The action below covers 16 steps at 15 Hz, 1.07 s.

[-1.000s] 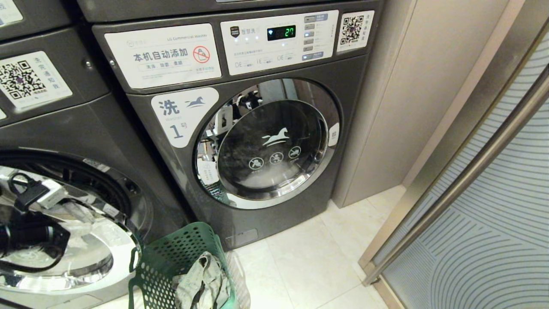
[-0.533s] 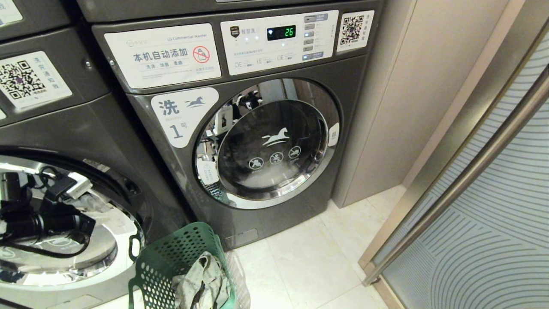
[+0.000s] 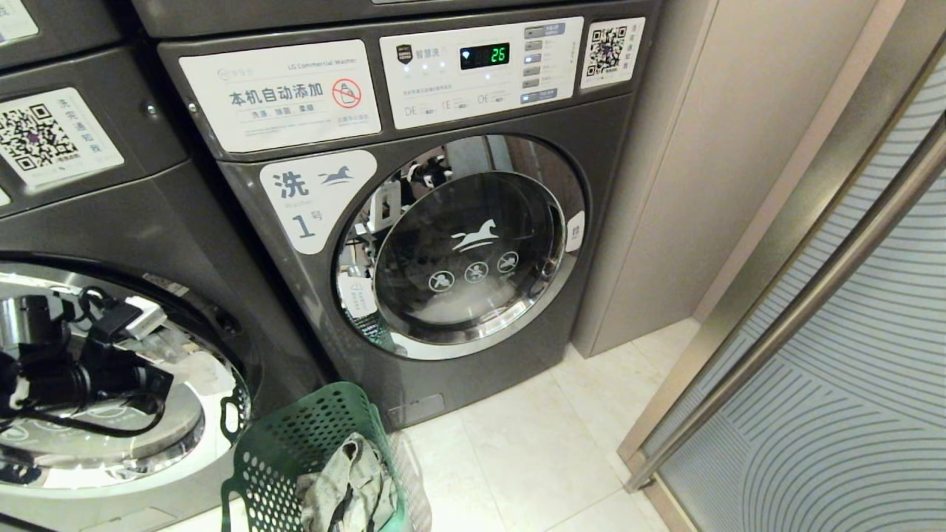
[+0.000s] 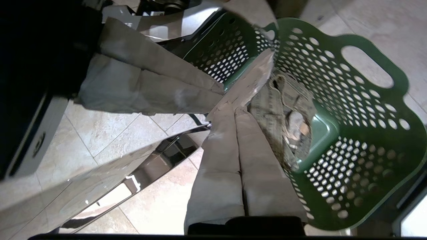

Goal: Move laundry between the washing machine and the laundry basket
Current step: Close the washing machine door with the left hand, then press the washing machine switch

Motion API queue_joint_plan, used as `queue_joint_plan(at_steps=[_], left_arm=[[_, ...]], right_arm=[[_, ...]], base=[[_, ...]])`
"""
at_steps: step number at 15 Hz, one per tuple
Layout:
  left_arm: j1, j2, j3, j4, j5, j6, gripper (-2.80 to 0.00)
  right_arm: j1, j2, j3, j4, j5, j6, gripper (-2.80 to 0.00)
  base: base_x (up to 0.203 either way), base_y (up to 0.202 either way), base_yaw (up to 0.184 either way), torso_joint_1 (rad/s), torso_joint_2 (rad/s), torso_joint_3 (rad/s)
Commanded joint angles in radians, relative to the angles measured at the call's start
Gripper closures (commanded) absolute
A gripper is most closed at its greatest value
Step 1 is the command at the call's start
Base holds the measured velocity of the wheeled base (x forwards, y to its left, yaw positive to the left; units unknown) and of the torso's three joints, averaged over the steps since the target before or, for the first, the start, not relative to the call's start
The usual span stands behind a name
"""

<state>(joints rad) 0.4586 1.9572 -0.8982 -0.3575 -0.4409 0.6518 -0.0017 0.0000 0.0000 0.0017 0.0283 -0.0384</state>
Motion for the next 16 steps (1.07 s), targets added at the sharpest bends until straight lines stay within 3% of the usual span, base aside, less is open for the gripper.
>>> queue_joint_plan(at_steps=[1, 7, 11, 16], left_arm=[[-0.013, 0.019, -0.013, -0.048, 0.03, -0.048, 0.0], [-0.044, 0.013, -0.018, -0.081, 0.04, -0.073, 0.0], [-0.108, 0.018, -0.027, -0.157, 0.139, -0.16, 0.0], [-0.113, 0.026, -0.006, -0.235, 0.148, -0.159, 0.0]], right_arm=[[0.0, 0.0, 0.0, 0.0, 0.001, -0.001, 0.0], [0.0, 0.001, 0.0, 0.0, 0.001, -0.001, 0.0], [0.0, 0.0, 0.0, 0.0, 0.001, 0.0, 0.0], [0.0, 0.0, 0.0, 0.0, 0.001, 0.0, 0.0]], base=[[0.0, 0.0, 0.0, 0.0, 0.0, 0.0], [0.0, 0.0, 0.0, 0.0, 0.0, 0.0], [0.0, 0.0, 0.0, 0.0, 0.0, 0.0], [0.0, 0.0, 0.0, 0.0, 0.0, 0.0]])
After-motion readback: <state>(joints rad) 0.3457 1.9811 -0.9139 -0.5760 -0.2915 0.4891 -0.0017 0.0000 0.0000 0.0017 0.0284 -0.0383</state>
